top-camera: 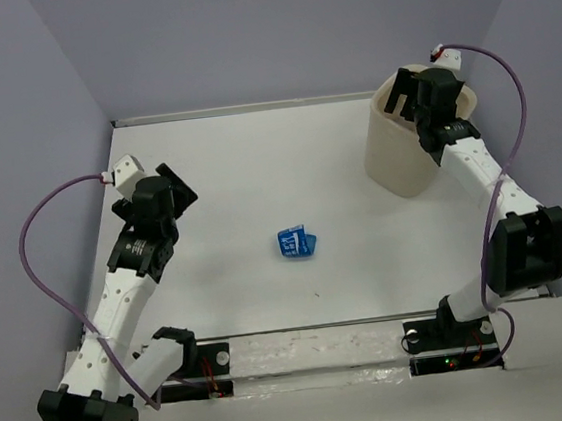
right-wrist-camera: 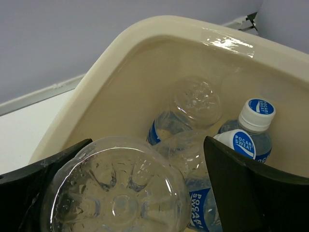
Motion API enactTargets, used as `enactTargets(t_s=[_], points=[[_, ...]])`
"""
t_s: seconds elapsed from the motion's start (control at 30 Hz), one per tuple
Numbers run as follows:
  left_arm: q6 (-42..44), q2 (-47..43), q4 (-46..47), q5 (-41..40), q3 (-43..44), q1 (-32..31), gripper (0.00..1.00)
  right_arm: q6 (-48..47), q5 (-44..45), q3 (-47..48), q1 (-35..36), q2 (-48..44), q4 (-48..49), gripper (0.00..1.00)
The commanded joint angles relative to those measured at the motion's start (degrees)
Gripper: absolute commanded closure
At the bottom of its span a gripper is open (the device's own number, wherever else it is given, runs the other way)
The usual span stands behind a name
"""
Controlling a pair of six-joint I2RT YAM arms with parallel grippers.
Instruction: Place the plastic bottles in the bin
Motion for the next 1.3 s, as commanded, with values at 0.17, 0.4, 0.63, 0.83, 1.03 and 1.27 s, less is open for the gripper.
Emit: enactTargets(t_s=[0.17, 0.4, 0.63, 0.83, 1.03, 1.27], points=[[7.1, 8.8, -5.9, 7.1, 2.9, 11.0, 0.01, -0.1, -1.1, 5.9, -0.4, -11.6, -2.5, 0.00], [11.0, 12.1, -6.6, 8.4, 0.5, 17.3, 0.01, 0.7, -10.3, 5.5, -0.4, -22.6, -3.5, 0.01], [14.4, 18.9, -4.6, 9.7, 0.4, 21.1, 0.01, 9.2, -34.1, -5.5, -0.4, -29.4, 2.2, 0.07], [16.2, 27.7, 0.9, 11.2, 3.7, 23.2, 0.01, 11.5, -41.5, -9.8, 12.8, -27.6, 9.8, 0.08], [19.9, 38.2, 4.1, 14.1, 11.1, 24.1, 0.01, 6.6, -37.3, -10.9, 26.1, -24.0, 10.9, 0.06], [22.0, 49.9, 5.6, 16.2, 16.7, 25.2, 0.04, 3.4, -32.3, -9.3, 36.5, -17.7, 11.4, 0.05]])
